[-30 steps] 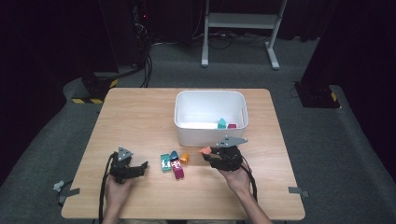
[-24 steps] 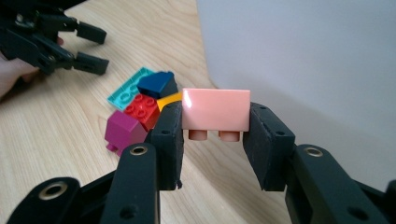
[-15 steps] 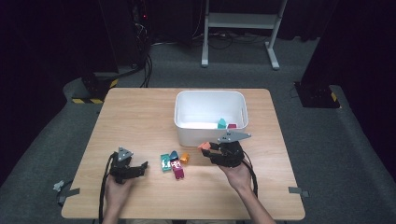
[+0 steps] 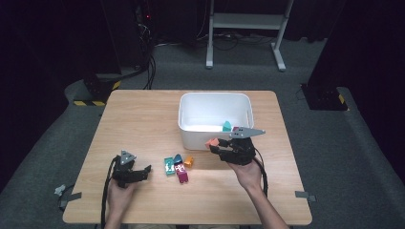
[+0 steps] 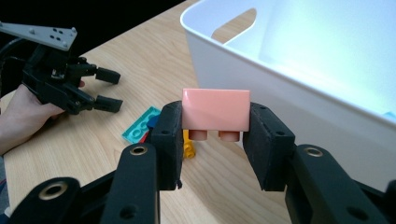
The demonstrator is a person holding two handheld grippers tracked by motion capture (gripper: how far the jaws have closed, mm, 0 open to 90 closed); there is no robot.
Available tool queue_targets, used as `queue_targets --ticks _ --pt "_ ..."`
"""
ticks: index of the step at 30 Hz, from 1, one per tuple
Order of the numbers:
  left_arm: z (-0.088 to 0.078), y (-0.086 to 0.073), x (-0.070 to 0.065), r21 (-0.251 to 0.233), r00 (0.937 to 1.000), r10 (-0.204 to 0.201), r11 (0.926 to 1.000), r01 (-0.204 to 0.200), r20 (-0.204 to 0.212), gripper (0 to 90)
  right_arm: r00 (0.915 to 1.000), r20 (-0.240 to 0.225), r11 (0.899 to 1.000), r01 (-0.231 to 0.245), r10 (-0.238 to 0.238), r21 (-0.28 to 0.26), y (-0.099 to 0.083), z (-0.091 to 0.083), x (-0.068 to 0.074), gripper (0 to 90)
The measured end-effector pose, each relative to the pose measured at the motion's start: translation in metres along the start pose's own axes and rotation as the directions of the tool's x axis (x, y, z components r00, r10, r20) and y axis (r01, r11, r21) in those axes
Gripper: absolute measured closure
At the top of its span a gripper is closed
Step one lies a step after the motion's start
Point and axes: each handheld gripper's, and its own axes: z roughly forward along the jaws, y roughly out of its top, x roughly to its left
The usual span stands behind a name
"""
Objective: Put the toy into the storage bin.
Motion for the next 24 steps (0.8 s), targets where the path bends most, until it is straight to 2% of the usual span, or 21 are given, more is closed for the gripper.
queue_targets --ticks 9,18,23,24 --pt "0.000 0.000 0.000 0.000 1.0000 0.001 1.0000 -0.001 0.000 17.6 0.9999 -0.010 1.000 -0.009 0.009 -0.009 0.010 -0.007 -0.006 59.1" --pt "0.000 0.000 0.000 0.000 1.0000 0.001 1.0000 -0.001 0.001 17.6 0.9997 -0.020 0.999 -0.014 0.013 -0.030 0.029 -0.017 -0.009 59.1" --pt "0.000 0.000 0.000 0.000 1.0000 0.002 1.0000 -0.002 0.001 17.6 0.9999 -0.014 0.999 -0.009 0.008 -0.039 0.038 -0.020 -0.010 59.1" --pt "0.000 0.000 0.000 0.000 1.0000 0.003 1.0000 -0.003 0.001 17.6 1.0000 0.000 0.999 -0.001 0.001 -0.041 0.042 -0.021 -0.012 59.1"
